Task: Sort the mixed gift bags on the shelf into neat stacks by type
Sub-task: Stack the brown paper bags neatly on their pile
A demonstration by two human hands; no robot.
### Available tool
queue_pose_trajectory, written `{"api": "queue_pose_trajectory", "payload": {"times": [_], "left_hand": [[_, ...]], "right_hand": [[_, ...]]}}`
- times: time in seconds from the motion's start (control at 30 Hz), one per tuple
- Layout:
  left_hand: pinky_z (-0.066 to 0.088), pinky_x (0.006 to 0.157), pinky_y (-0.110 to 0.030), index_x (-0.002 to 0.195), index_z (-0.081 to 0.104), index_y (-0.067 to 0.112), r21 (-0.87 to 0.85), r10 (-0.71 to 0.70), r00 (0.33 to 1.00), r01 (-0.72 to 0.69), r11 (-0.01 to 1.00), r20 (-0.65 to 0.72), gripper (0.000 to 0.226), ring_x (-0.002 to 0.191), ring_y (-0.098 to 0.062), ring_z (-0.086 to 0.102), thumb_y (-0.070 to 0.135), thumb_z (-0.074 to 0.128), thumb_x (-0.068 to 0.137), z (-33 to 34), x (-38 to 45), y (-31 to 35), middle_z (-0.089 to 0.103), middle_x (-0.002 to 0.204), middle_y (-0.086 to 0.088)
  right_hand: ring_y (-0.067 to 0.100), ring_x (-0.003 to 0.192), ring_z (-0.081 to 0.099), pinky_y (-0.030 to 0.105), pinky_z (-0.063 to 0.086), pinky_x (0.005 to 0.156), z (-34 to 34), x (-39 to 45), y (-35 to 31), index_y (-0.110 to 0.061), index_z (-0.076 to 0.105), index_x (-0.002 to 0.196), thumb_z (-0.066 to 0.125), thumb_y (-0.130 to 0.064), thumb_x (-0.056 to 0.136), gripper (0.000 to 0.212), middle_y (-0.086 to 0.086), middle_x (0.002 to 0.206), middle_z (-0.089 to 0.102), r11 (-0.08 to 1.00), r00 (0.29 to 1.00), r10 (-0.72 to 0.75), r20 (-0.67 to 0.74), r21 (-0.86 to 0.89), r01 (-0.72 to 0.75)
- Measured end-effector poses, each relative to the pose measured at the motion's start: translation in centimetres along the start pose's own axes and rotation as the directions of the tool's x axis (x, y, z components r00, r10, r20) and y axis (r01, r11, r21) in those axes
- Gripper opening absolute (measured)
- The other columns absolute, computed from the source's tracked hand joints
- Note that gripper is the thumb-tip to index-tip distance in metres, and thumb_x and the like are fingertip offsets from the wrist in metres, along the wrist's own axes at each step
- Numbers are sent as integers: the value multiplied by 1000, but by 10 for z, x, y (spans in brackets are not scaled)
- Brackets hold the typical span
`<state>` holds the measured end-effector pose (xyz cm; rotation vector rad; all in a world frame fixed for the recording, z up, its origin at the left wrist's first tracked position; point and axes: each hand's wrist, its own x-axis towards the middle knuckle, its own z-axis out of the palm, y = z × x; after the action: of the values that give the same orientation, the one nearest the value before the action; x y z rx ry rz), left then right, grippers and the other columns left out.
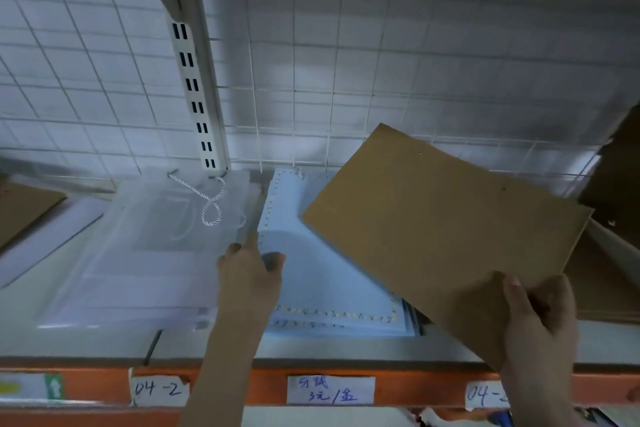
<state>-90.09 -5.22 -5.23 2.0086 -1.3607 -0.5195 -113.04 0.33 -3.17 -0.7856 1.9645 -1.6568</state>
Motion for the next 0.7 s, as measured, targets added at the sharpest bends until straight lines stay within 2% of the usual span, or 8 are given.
{"api": "queue_pose_trajectory", "payload": {"times": [0.07, 0.1, 0.13, 0.27, 0.4, 0.57, 0.63, 0.7], "left_hand": [[30, 102, -39, 132, 47, 8, 113, 58, 998, -54, 992, -32, 46, 120, -37, 35, 14, 57, 87, 3, -2, 4, 40, 131, -19], [27, 105, -39, 132, 48, 8, 153, 123, 991, -115, 981, -48, 46, 124, -37, 33, 8, 55, 87, 5, -3, 6, 38, 136, -19], [29, 106, -40, 130, 51, 7, 180, 195, 980, -184, 966, -46, 44, 125, -37, 35, 3, 53, 86, 8, -3, 7, 40, 137, -19], [39, 101, -40, 115, 62, 1, 176, 320, 947, -318, 932, 18, 31, 123, -34, 47, 0, 52, 86, 26, 0, 13, 52, 129, -18], [39, 98, -42, 110, 64, 1, 280, 279, 959, -257, 925, -41, 27, 113, -36, 51, 13, 50, 90, 43, 2, 28, 59, 116, -17], [42, 90, -46, 104, 64, 1, 298, 140, 983, -99, 949, -120, 26, 106, -39, 51, 19, 49, 91, 63, -7, 66, 60, 108, -18], [41, 93, -46, 106, 63, 5, 319, 121, 986, -79, 945, -114, 28, 111, -38, 48, 23, 50, 91, 79, -18, 82, 58, 114, -16], [37, 99, -47, 115, 61, 7, 328, 138, 983, -92, 940, -120, 32, 119, -36, 45, 25, 52, 90, 96, -29, 93, 55, 123, -13]], "right_hand": [[18, 107, 52, 44, 41, 94, -13, 22, 3, -40, 49, 120, 56, -31, 90, 32, -12, 115, 57, 983, 987, -14, 159, 185, -16], [16, 104, 52, 43, 39, 92, -15, 30, 4, -40, 50, 119, 56, -31, 91, 31, -15, 110, 58, 989, 991, -20, 132, 147, 0], [16, 102, 52, 43, 39, 91, -14, 44, 6, -38, 52, 116, 55, -30, 91, 27, -18, 105, 58, 992, 997, -4, 74, 124, -5], [21, 103, 54, 45, 39, 88, -27, 66, 11, -32, 56, 110, 56, -29, 90, 20, -14, 102, 61, 993, 984, -31, 177, 116, 11], [19, 103, 50, 42, 36, 93, -49, 106, 10, -38, 57, 115, 60, -31, 88, 28, -12, 110, 59, 997, 972, 64, 225, 17, -69], [14, 80, 50, 34, 34, 82, -89, 166, 9, -22, 58, 83, 61, -23, 88, 6, -5, 89, 59, 988, 943, 100, 316, -143, -56], [21, 87, 50, 33, 32, 82, -103, 192, 11, -21, 59, 98, 59, -28, 89, 11, 3, 97, 59, 962, 941, 70, 331, -272, 24], [30, 105, 50, 35, 32, 85, -116, 220, 18, -13, 55, 122, 57, -33, 90, 39, 13, 115, 57, 905, 931, 53, 362, -412, 109]]}}
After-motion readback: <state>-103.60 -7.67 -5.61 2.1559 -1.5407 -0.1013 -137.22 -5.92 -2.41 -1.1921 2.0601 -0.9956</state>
